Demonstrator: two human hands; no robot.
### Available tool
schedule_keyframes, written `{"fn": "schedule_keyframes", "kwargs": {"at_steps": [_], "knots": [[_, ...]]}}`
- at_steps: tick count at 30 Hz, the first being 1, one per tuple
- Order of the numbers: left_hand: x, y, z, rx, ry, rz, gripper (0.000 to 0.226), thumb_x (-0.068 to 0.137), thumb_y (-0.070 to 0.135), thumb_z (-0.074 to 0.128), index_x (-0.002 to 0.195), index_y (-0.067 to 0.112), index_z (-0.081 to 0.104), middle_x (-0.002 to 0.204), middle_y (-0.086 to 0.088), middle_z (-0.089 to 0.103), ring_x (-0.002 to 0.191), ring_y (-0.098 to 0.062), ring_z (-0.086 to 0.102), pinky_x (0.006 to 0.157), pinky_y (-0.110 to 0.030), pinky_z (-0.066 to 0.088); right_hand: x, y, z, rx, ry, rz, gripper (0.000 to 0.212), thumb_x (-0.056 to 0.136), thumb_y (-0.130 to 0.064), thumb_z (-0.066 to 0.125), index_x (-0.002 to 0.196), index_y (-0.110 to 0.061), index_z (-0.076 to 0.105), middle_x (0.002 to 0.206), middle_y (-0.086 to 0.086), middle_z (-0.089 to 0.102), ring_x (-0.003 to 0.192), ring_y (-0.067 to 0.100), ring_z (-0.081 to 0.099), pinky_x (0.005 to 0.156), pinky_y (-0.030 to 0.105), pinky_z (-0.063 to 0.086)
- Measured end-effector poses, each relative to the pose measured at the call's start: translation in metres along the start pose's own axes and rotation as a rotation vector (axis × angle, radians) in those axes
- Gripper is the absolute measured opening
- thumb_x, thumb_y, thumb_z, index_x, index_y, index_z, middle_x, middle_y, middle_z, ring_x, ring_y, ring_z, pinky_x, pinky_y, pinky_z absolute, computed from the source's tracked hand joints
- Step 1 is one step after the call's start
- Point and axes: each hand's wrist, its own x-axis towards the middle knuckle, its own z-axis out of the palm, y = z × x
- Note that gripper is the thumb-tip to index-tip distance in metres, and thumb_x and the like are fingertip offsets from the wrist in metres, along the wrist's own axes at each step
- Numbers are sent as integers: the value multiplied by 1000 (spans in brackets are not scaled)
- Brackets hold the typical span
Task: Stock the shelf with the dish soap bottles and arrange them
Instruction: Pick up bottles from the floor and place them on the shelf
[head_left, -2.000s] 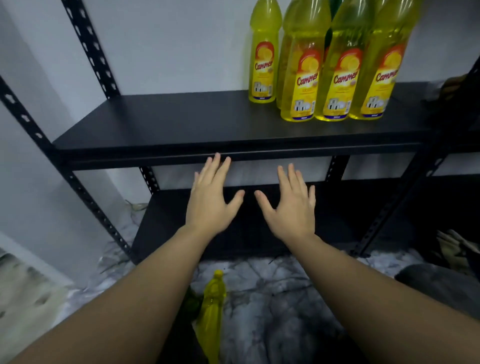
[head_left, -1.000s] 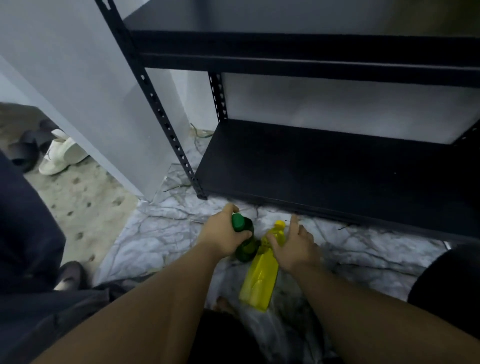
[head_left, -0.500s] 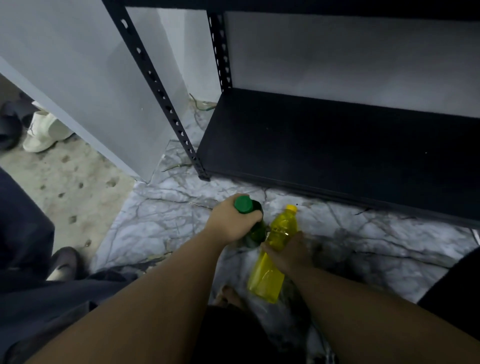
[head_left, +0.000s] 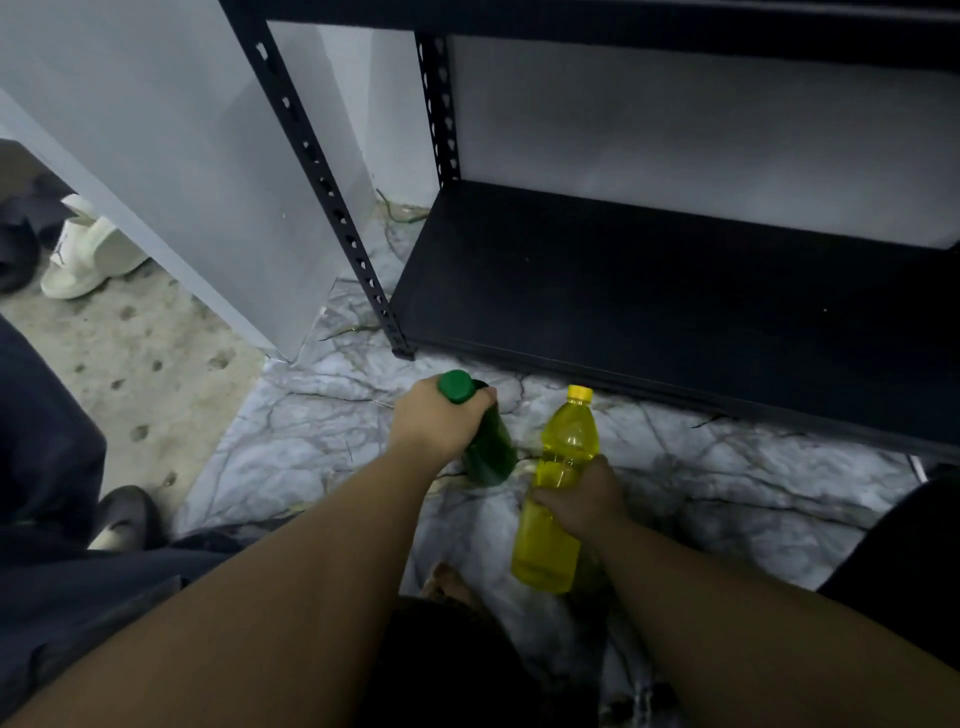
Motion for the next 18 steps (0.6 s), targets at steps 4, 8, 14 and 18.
{"fn": "schedule_keyframes", "kwargs": {"at_steps": [4,8,14,18], "knots": [[-7,16,-14,-1,44,22,38,85,52,79,71,22,60,74,2,64,74,-21,64,57,-29,44,-11,-16,-21,23,31,-206,75,60,-29,93,119,-11,50,115,14,57,104,37,62,83,48,55],[-21,39,-36,-50,114,112,32,84,47,82,71,22,66,71,4,68,73,-16,66,55,-29,46,-28,-48,-55,10,68,-389,76,51,-44,80,117,-22,50,112,2,54,100,29,62,81,48,55],[-51,101,-67,-191,149,274,27,74,42,82,88,24,68,86,0,73,86,-23,71,74,-41,60,-57,-99,-109,34,149,-617,72,57,-38,85,119,-26,50,113,-5,49,102,25,58,79,40,50],[-75,140,-90,-276,202,414,34,66,48,82,89,30,65,85,6,71,83,-15,70,71,-38,58,-83,-129,-146,161,171,-689,85,56,-45,83,127,-48,37,117,-15,58,100,14,60,76,40,54]]}}
